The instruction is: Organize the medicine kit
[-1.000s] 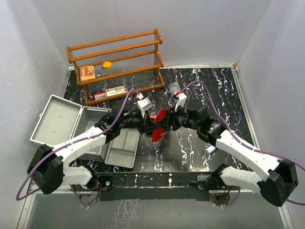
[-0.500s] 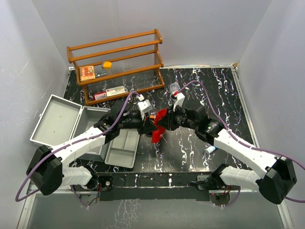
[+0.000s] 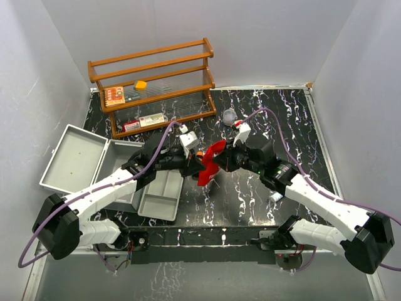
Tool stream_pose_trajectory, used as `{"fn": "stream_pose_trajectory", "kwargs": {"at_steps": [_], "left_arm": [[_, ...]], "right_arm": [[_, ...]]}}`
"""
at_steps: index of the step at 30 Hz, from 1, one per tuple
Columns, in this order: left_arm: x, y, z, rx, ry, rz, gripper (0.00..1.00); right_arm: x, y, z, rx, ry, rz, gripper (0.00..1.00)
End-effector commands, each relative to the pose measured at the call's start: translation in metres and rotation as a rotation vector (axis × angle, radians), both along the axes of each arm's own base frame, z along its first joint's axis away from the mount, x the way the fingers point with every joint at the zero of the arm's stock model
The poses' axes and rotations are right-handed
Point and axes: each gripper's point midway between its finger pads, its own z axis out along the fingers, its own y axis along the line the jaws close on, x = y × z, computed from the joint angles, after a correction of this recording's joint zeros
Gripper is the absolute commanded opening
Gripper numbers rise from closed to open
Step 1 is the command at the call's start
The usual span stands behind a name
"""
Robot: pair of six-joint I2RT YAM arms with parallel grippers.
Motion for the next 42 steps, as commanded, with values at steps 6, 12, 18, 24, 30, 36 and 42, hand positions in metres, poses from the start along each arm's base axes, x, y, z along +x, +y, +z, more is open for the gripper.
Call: {"fn": "stream_pose_trajectory", "kwargs": {"at_steps": [6,12,18,24,30,36,42], "left_arm": [[-0.012,0.003,0.028,-0.065,-0.089,-0.051,0.0],[-0.014,0.007,0.032,-0.071,-0.11,-0.037,0.0],[-0.013,0.01,0.037,-0.076,-0.123,-0.02,0.0],[-0.012,0.014,0.042,-0.079,-0.142,0.003,0.0],[-0.011,0.016,0.054,-0.109,-0.172,0.02,0.0],[-0.01,0.02,0.065,-0.139,-0.207,0.046,0.0],[-0.01,0.022,0.069,-0.139,-0.223,0.054,0.0]], "right_arm": [[0.03,-0.046,-0.018,-0.143,-0.003,-0.291,0.0],[0.038,-0.075,-0.028,-0.221,0.014,-0.448,0.0],[0.043,-0.095,-0.034,-0.266,0.024,-0.562,0.0],[0.046,-0.114,-0.044,-0.292,0.067,-0.645,0.0],[0.051,-0.128,-0.046,-0.276,0.096,-0.699,0.0],[0.056,-0.135,-0.048,-0.267,0.132,-0.718,0.0],[0.06,-0.139,-0.055,-0.259,0.168,-0.715,0.0]]}}
